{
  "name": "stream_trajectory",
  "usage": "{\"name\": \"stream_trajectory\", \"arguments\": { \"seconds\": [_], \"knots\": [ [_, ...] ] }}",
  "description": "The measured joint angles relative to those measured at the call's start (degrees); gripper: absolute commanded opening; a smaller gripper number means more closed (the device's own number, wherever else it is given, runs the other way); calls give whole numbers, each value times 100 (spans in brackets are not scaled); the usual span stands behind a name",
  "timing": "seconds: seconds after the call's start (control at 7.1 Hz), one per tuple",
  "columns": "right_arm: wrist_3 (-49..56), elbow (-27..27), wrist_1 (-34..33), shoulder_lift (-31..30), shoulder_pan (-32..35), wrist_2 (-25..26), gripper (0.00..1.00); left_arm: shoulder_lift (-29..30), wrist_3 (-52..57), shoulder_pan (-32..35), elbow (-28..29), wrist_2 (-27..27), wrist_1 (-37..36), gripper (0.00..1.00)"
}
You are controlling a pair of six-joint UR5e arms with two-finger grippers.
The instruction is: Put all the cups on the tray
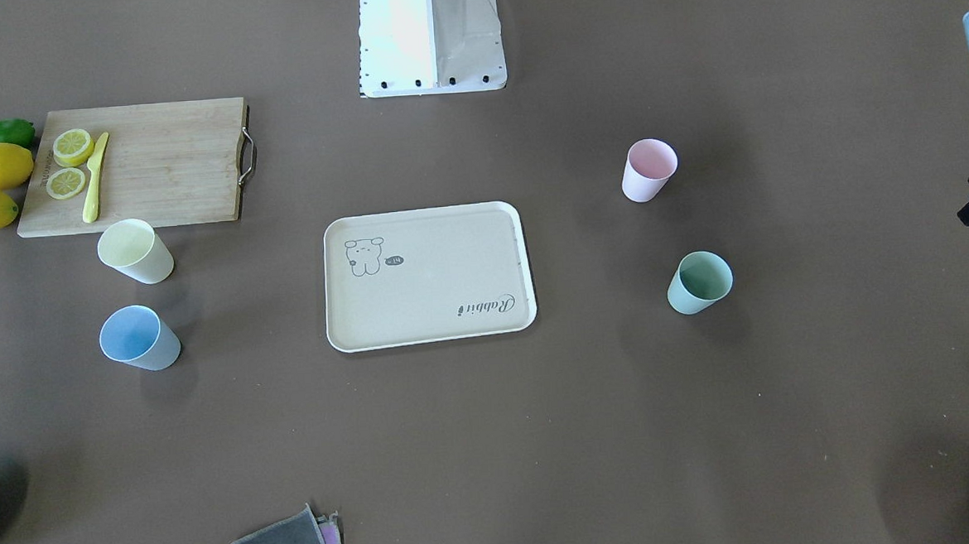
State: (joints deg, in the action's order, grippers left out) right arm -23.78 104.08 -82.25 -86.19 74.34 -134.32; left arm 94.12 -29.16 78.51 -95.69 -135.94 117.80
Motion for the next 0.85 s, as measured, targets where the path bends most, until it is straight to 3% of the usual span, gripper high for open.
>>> {"name": "stream_trajectory", "arguments": {
  "seconds": [0.56,0.85],
  "knots": [
    [-1508,146,1154,-434,-1149,177,100,-138,-158,-182,-60,223,353,98],
    [-2324,162,1661,-586,-1841,661,99,-149,-160,-186,-55,226,365,98]
  ]
}}
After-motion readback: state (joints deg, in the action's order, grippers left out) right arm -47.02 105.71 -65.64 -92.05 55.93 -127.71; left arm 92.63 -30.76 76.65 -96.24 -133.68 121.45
